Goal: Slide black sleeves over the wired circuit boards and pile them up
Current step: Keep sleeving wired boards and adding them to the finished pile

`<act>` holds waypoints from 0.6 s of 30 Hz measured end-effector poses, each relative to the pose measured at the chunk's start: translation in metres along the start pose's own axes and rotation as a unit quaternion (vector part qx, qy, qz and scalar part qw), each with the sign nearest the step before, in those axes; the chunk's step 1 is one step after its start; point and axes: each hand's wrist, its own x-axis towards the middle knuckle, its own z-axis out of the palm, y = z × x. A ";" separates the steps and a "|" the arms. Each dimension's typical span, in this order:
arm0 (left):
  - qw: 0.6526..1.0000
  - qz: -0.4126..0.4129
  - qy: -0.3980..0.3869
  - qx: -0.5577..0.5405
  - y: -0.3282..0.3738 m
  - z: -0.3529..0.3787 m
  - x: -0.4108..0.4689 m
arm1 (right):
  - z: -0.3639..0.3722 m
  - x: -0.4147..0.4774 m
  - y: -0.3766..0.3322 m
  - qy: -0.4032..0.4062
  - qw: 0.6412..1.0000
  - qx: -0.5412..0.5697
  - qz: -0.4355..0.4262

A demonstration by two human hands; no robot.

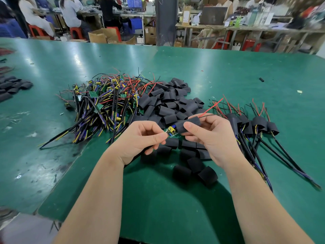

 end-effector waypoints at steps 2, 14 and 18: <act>1.000 -0.004 -0.013 0.005 -0.001 0.000 0.000 | 0.001 -0.001 0.000 -0.004 1.000 0.006 0.011; 0.996 -0.081 -0.039 0.014 0.000 -0.002 -0.001 | 0.013 -0.006 0.006 -0.073 0.995 0.047 0.055; 0.995 -0.092 -0.018 0.022 -0.001 -0.004 0.001 | 0.013 -0.006 0.011 -0.102 0.994 -0.004 0.030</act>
